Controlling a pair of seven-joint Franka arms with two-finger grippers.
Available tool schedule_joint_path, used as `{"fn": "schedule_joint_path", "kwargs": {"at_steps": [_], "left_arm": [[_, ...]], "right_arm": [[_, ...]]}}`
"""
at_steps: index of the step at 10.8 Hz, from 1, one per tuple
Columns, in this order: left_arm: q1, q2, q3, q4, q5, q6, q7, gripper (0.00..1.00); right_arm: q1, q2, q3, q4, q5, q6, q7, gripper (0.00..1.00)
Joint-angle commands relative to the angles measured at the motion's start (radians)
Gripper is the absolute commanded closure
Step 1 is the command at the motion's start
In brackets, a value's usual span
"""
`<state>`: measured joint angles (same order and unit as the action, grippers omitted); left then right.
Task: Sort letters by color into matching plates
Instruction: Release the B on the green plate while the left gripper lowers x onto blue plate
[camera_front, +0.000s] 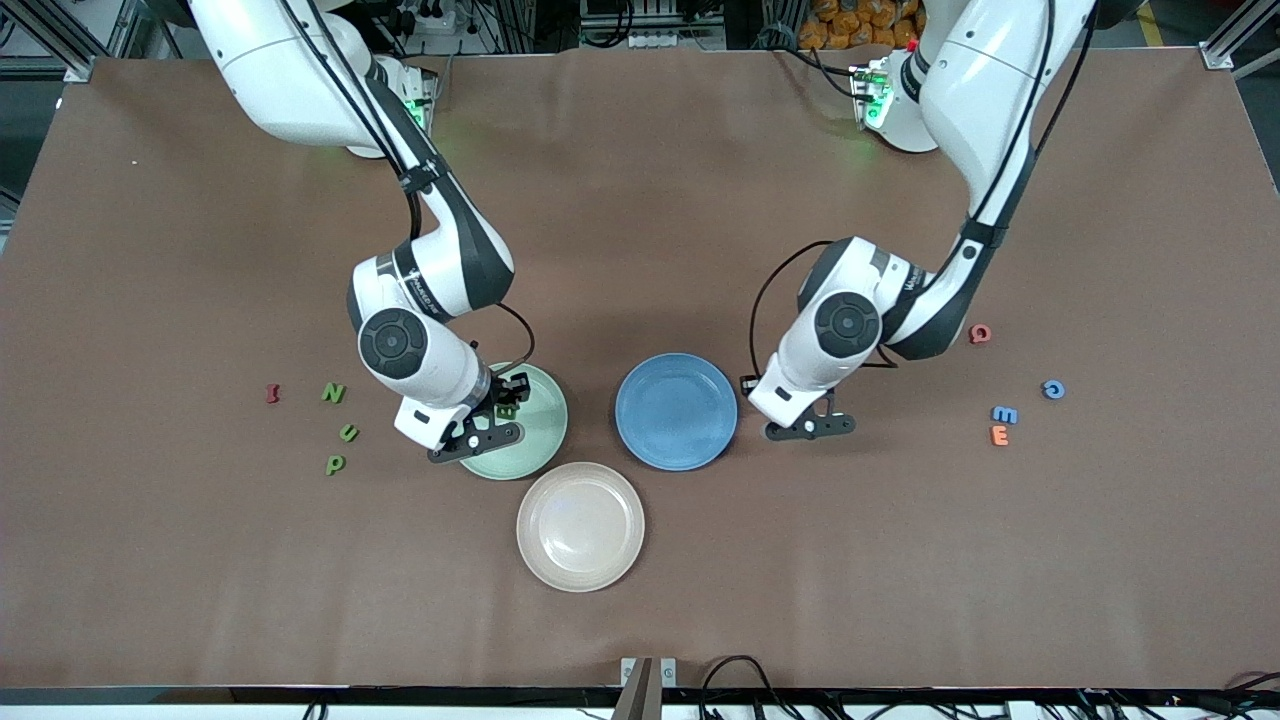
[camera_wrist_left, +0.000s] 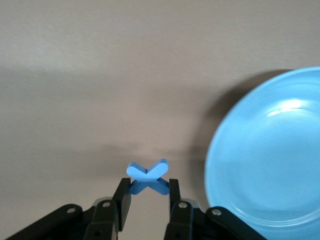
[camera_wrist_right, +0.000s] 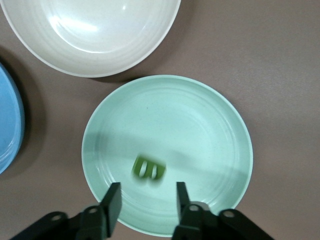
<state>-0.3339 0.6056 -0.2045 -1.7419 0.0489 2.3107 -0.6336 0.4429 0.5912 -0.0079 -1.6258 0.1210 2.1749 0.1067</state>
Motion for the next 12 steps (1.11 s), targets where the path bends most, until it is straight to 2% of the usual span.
{"fn": "schedule_joint_path", "kwargs": {"at_steps": [1, 4, 6, 9, 12], "left_arm": [[-0.050, 0.019, 0.010, 0.036, -0.021, -0.019, -0.064, 1.00], [-0.077, 0.025, 0.010, 0.038, -0.021, -0.019, -0.099, 1.00], [-0.092, 0.043, 0.008, 0.102, -0.023, -0.019, -0.153, 1.00], [-0.114, 0.066, 0.008, 0.150, -0.023, -0.017, -0.213, 1.00], [-0.137, 0.092, 0.008, 0.188, -0.032, -0.008, -0.245, 1.00]], "right_arm": [[-0.010, -0.013, -0.011, -0.012, 0.006, 0.005, -0.013, 0.00], [-0.020, -0.031, -0.050, -0.012, 0.000, 0.000, -0.068, 0.00], [-0.052, -0.045, -0.087, -0.012, 0.000, 0.000, -0.128, 0.00], [-0.147, -0.045, -0.090, -0.016, 0.000, 0.000, -0.226, 0.00], [-0.226, -0.033, -0.090, -0.017, 0.008, 0.011, -0.229, 0.00]]}}
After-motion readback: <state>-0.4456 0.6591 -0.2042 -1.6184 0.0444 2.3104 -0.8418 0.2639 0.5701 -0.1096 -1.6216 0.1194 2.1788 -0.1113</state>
